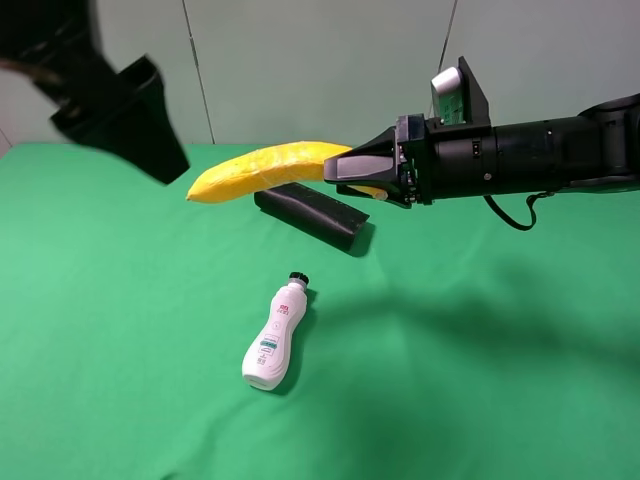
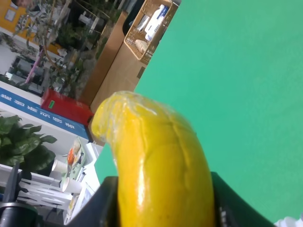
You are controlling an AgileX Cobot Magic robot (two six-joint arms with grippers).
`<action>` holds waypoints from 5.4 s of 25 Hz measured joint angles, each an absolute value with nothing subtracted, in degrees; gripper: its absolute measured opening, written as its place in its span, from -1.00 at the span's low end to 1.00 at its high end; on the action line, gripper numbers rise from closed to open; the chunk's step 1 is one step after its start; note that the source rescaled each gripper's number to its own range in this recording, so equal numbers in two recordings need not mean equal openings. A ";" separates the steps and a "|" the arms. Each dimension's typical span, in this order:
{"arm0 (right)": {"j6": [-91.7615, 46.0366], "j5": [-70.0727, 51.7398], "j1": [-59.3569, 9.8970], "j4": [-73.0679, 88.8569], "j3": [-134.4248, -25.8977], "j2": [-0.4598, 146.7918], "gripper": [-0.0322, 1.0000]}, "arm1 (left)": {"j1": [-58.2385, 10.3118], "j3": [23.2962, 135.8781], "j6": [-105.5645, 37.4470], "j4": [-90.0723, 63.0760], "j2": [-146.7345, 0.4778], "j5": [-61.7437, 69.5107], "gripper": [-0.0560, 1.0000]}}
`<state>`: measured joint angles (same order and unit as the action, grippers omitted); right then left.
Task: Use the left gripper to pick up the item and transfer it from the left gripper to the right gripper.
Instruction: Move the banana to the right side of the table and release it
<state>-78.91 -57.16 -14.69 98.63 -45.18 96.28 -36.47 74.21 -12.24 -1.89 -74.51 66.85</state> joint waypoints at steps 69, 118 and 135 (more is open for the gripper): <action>-68.80 -38.63 -14.69 90.21 -45.18 96.28 -0.94 | -1.18 28.65 1.42 1.16 0.16 60.40 0.92; -52.38 -37.77 20.60 64.57 -36.62 80.10 -0.94 | -1.18 28.65 1.42 1.11 0.16 60.40 0.92; -47.88 -39.00 20.57 62.48 -36.62 86.24 -0.94 | -1.18 28.65 1.42 1.11 0.16 60.40 0.92</action>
